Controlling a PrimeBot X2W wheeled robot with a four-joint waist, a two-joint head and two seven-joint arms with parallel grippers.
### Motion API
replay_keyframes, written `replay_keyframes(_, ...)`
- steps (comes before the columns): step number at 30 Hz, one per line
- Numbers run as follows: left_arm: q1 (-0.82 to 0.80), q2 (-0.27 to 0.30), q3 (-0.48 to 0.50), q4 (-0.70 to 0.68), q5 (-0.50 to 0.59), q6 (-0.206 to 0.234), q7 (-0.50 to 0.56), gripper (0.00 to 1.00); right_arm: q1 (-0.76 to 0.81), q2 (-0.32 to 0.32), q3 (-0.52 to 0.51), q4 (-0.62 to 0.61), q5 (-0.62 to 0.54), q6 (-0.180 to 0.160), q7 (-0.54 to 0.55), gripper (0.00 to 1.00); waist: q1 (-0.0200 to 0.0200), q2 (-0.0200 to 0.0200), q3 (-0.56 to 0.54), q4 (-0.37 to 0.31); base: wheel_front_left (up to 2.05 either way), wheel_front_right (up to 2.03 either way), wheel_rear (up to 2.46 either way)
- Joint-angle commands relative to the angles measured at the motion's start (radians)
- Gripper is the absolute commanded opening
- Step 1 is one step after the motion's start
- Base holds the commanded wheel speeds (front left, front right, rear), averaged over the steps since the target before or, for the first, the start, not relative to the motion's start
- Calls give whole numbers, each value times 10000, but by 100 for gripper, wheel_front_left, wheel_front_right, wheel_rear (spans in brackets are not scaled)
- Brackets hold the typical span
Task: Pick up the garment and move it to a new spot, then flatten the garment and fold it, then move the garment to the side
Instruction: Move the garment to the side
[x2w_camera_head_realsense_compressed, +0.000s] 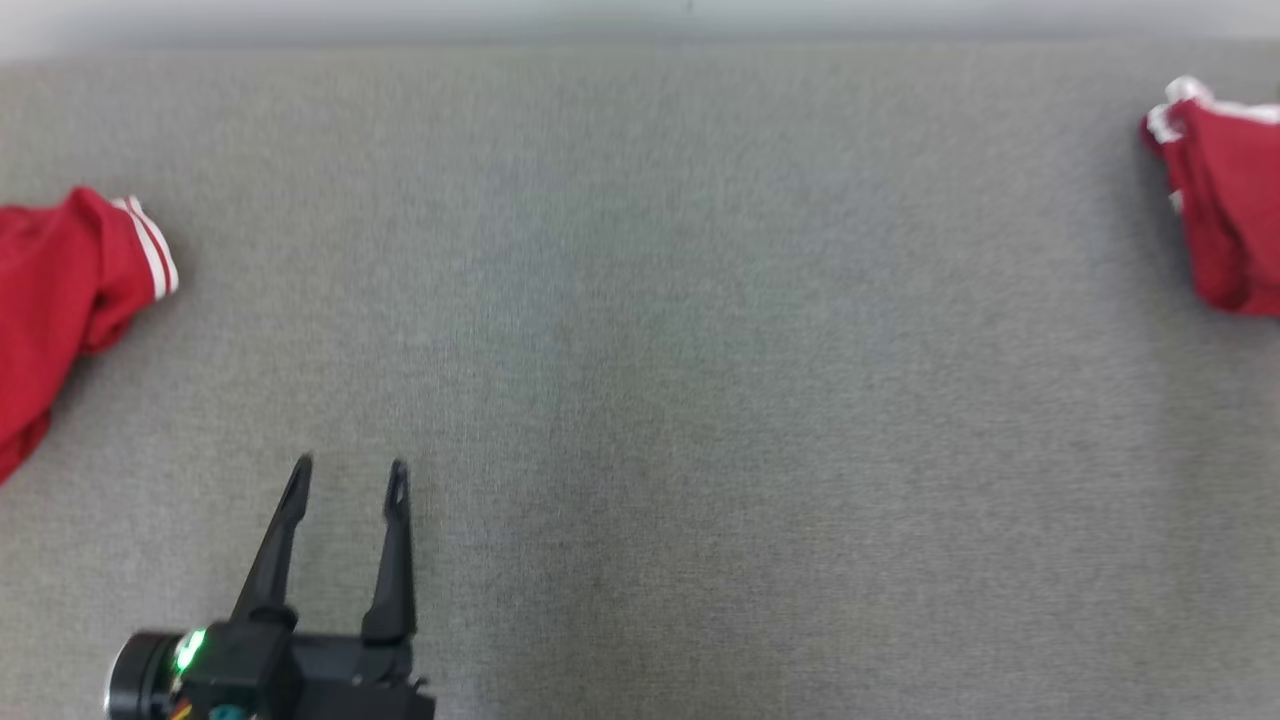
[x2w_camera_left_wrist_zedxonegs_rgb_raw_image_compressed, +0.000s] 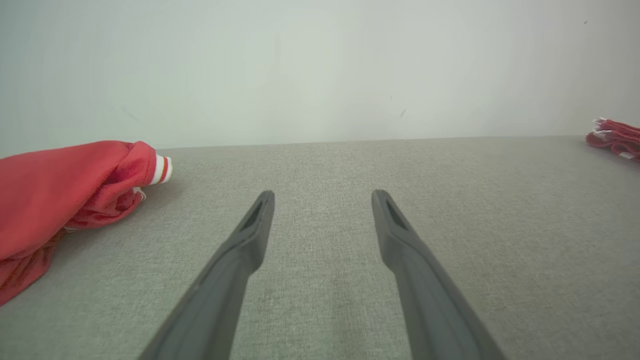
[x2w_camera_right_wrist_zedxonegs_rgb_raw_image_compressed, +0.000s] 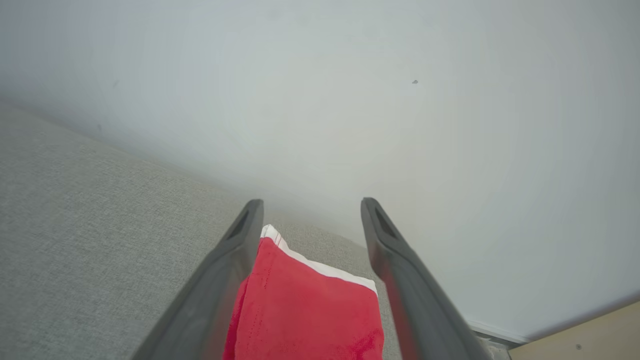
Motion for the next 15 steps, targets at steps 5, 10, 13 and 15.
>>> replay_keyframes(5,743,1,366,170,-129,79,-28,100,1258,991,-930,-866,558,-28,-183,100,1,0,-1368,-542,0,0,0)
replay_keyframes(10,1176,-4,557,316,-174,134,-28,100,2907,1697,-2021,-2349,194,-28,-177,100,1,0,-1905,-755,0,0,0)
replay_keyframes(13,1305,1,455,487,-146,118,-28,100,4126,2292,-2821,-3236,-331,-27,-177,100,1,0,-2257,-609,0,0,0)
replay_keyframes(15,1324,2,459,549,-149,122,-28,100,4890,2579,-3333,-3870,-667,-28,-180,100,1,0,-2430,-523,0,0,0)
